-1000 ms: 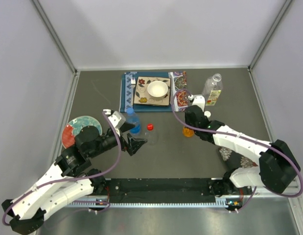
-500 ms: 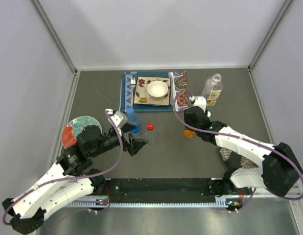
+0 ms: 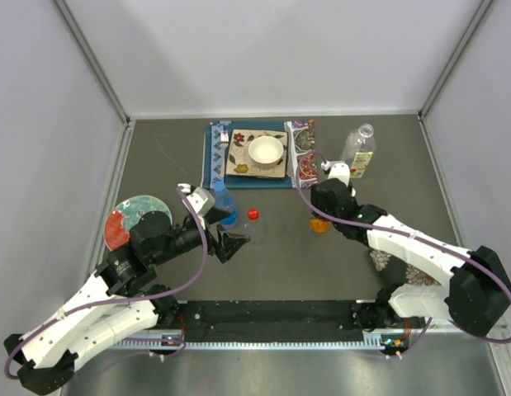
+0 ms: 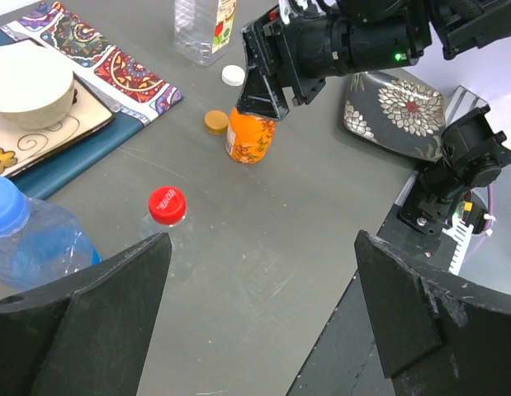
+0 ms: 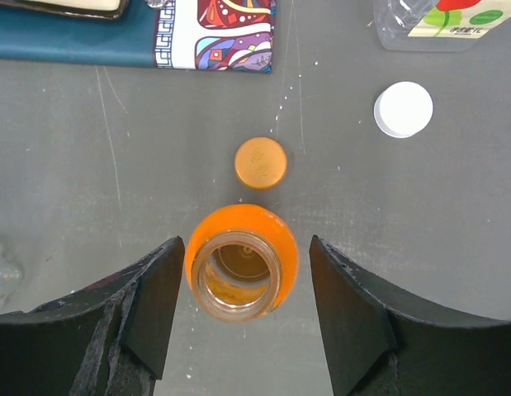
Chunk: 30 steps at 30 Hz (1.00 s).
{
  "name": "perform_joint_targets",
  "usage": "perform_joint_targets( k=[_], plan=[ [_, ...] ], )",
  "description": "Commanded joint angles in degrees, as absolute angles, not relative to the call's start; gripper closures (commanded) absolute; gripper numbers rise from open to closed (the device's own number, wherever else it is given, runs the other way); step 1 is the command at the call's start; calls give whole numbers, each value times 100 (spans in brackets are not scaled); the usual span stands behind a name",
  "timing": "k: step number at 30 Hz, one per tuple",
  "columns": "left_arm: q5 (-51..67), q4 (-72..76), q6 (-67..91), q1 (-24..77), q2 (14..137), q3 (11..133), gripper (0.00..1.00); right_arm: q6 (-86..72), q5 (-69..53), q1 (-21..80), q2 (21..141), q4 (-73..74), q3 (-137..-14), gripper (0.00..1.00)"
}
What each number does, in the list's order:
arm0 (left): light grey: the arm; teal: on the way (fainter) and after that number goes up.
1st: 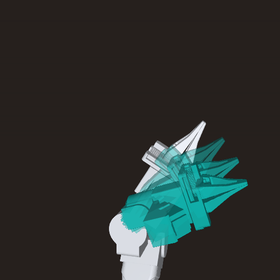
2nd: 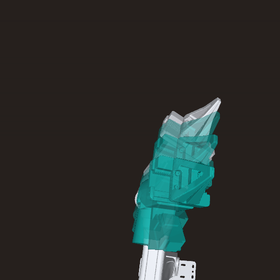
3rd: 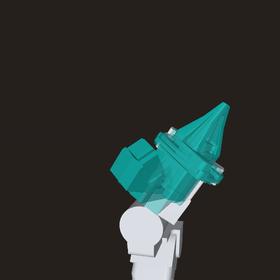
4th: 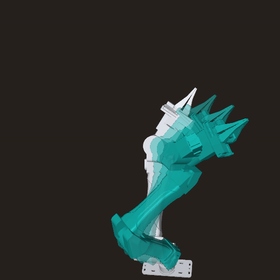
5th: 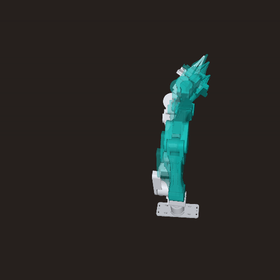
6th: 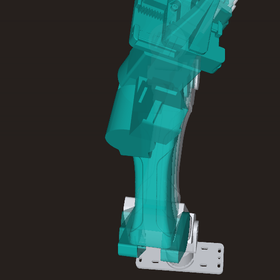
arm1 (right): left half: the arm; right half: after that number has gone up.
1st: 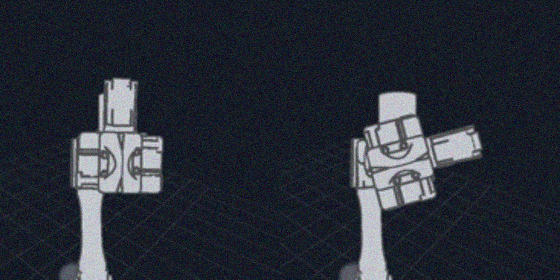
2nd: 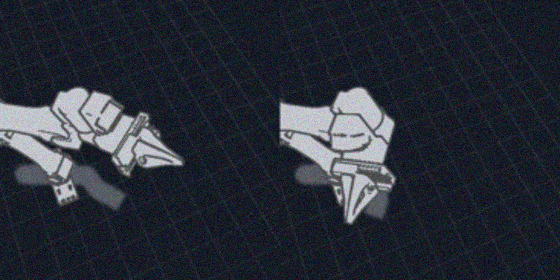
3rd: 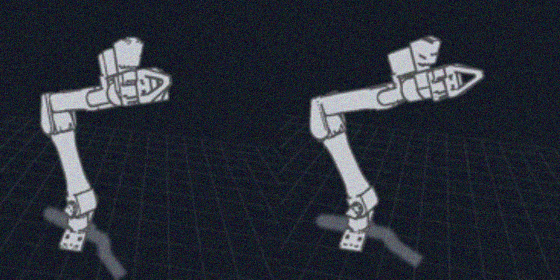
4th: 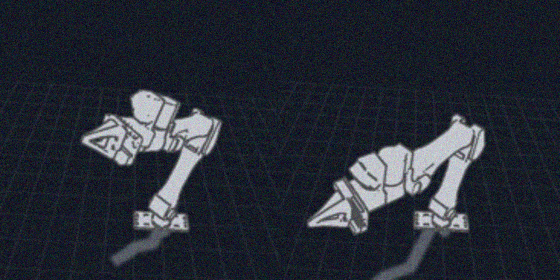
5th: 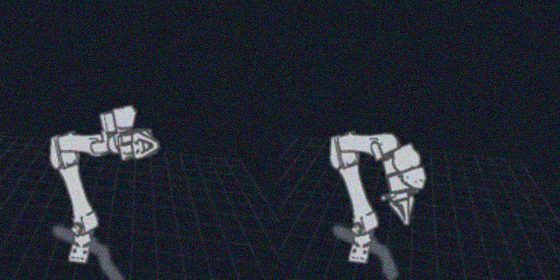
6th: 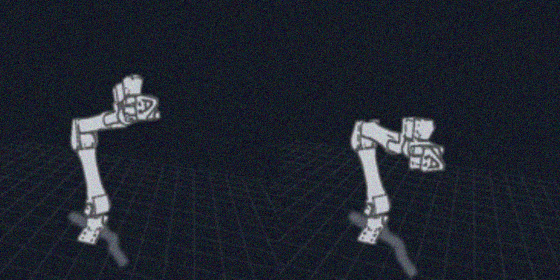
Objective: Unscrew the bottle caps
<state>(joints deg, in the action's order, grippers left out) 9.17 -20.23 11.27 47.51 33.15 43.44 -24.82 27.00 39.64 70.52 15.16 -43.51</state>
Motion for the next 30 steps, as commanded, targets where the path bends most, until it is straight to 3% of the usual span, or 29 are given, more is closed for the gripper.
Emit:
perform_joint_targets(
  k=[1, 7, 12, 18, 30],
  plan=[
    [888, -1749, 1151, 4737, 3270, 4324, 1, -2321, 2795, 4104, 6619, 1678, -4947, 36],
    [169, -1740, 1248, 4729, 3059, 4324, 2, -1934, 3297, 4868, 6355, 2101, -6028, 36],
    [-1422, -1968, 1415, 4729, 2778, 4394, 2, -1854, 1085, 5044, 6442, 1443, -6152, 35],
    [-2591, -2434, 1573, 4729, 2497, 4535, 2, -1653, 712, 5545, 7153, 1222, -6407, 32],
    [-2777, -2724, 1512, 4729, 2083, 4465, 2, -1617, 1169, 5959, 8480, 993, -6847, 31]
  ],
)
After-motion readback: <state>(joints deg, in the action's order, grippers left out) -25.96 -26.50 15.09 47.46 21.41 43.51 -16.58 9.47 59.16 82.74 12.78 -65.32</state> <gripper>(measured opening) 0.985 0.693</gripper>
